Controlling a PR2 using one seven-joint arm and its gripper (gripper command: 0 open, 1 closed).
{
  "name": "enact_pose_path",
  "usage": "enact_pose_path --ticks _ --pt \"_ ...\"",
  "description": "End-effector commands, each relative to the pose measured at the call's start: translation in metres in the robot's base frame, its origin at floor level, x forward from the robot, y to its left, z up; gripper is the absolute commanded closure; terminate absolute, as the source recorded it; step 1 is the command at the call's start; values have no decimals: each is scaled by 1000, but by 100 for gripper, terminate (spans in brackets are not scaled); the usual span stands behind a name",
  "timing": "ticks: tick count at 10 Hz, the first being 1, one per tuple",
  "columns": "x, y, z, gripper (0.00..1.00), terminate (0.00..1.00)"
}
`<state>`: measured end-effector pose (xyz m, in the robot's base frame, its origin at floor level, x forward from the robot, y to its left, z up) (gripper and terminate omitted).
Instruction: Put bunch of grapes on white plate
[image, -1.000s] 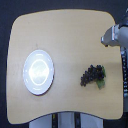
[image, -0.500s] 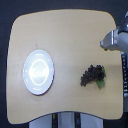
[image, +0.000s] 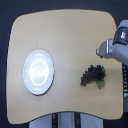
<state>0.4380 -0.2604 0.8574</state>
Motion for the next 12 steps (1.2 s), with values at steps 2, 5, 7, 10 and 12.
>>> enact_pose_path --ticks 2,5,7,10,12 --pt "-19 34 -53 0 0" --pt "-21 39 -74 0 0" --pt "-29 41 -85 0 0" --pt "-41 42 -102 0 0" --pt "-40 47 -116 0 0"
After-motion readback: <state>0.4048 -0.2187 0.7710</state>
